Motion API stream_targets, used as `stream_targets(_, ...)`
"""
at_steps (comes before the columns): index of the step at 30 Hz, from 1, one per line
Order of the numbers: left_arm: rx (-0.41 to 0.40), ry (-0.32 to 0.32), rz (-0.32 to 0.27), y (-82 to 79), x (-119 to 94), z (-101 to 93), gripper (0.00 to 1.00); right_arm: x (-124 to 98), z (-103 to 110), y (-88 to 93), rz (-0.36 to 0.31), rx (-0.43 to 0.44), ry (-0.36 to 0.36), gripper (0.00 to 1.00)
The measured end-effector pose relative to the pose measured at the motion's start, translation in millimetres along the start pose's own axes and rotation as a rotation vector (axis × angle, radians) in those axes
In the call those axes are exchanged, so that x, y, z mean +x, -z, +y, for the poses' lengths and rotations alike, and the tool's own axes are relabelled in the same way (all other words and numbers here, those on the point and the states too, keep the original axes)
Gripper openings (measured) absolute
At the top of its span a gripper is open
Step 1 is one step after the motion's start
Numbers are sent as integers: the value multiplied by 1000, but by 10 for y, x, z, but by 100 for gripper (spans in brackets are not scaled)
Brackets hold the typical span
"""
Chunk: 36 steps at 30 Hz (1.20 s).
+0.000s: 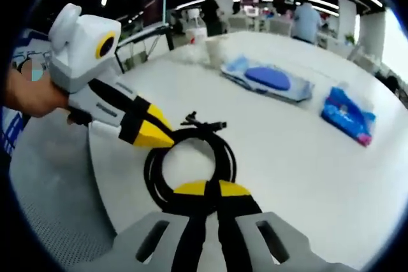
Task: Arrange the tabletop items into an orderly group along one side of the table until the central work area is clear of visible clutter.
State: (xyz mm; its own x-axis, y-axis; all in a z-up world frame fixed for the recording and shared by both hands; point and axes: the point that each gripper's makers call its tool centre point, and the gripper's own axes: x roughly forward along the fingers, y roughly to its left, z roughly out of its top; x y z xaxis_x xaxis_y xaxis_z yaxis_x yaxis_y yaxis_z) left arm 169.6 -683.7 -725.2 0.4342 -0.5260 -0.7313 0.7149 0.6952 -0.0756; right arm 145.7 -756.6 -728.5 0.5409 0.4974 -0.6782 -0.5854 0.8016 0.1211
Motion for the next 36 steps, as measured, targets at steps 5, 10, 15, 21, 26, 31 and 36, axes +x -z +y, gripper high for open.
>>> stream_targets(5,14,-12,0,-24,-21,77,5,52,45,-51,-7,-35,-4,1)
stream_targets(10,8,-22,-5,-72,-27,157,5,80,-3,-163,-26,-47,-7,1)
stream_targets(15,3,-26,-8,-124,-21,185,5,101,-41,-207,-29,-71,-3,1)
stream_targets(21,21,-30,-17,-204,20,254,5,119,-113,-299,-45,-74,1,1)
stream_targets(26,48,-32,-7,-239,73,280,5,163,-152,-304,-29,-94,-1,1)
stream_targets(31,55,-34,-1,-286,122,335,5,199,-213,-348,-24,-111,-1,2)
stream_targets(36,66,-23,11,-333,201,367,5,230,-287,-364,-16,-119,4,2)
